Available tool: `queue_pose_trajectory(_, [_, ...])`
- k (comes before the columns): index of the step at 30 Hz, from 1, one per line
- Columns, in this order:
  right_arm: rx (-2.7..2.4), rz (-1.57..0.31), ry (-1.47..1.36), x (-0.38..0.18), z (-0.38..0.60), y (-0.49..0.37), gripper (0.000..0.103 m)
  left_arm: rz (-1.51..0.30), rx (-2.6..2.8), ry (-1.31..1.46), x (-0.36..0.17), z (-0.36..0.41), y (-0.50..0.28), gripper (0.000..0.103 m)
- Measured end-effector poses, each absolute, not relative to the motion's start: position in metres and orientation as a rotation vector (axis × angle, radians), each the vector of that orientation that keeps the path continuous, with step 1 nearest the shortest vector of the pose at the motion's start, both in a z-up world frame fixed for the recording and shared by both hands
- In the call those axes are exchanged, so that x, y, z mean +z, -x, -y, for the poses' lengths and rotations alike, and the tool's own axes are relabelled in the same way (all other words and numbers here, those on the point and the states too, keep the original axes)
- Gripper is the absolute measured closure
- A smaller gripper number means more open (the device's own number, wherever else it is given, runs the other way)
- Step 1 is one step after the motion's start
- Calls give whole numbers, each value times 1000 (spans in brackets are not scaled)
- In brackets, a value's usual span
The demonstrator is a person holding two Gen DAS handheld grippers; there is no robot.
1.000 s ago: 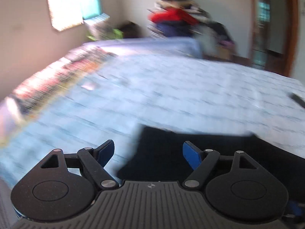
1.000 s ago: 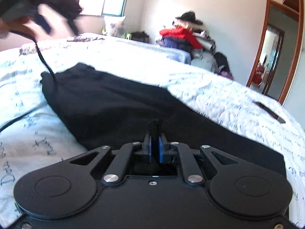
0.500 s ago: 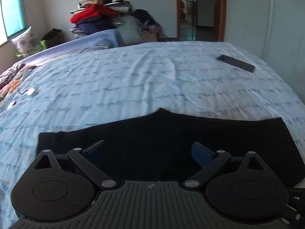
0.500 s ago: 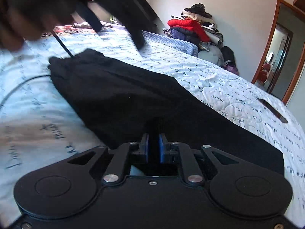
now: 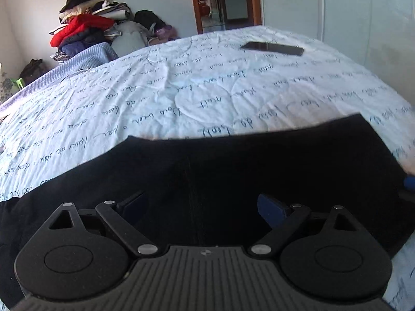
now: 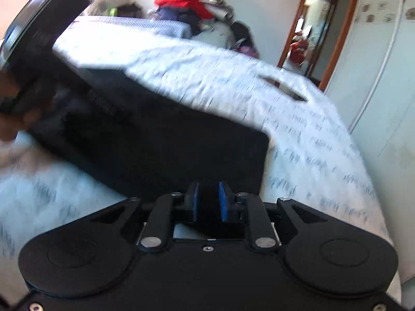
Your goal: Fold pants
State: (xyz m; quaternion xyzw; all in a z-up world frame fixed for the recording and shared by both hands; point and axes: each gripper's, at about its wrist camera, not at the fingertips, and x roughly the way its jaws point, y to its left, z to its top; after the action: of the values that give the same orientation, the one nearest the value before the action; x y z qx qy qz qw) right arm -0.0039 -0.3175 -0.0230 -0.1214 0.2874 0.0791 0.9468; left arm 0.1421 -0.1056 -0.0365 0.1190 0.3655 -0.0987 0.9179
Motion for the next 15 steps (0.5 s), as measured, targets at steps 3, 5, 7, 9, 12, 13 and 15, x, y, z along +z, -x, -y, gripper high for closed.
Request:
queue_pose_trajectory(3, [159, -588, 223, -29, 321, -39, 67, -765, -210, -231, -35, 110, -158, 7])
queue_pose_trajectory(5, [129, -669, 236, -45, 321, -67, 66, -811, -187, -246, -45, 114, -171, 5])
queue_pose_trajectory(7, [95, -670, 261, -44, 314, -67, 68, -810, -173, -210, -44, 109, -170, 6])
queue_pose_trajectory(9, [102, -608, 306, -33, 301, -45, 68, -775, -157, -198, -35, 101, -161, 8])
queue_pose_trajectory(12, [229, -629, 311, -35, 285, -28, 65, -705, -67, -199, -22, 83, -145, 7])
queue_pose_trajectory(13, [240, -658, 339, -44, 279, -28, 64, -701, -36, -181, -18, 73, -141, 7])
queue_pose_trajectory(15, [185, -639, 366, -50, 270, -24, 63, -705, 7, -113, -10, 44, -128, 7])
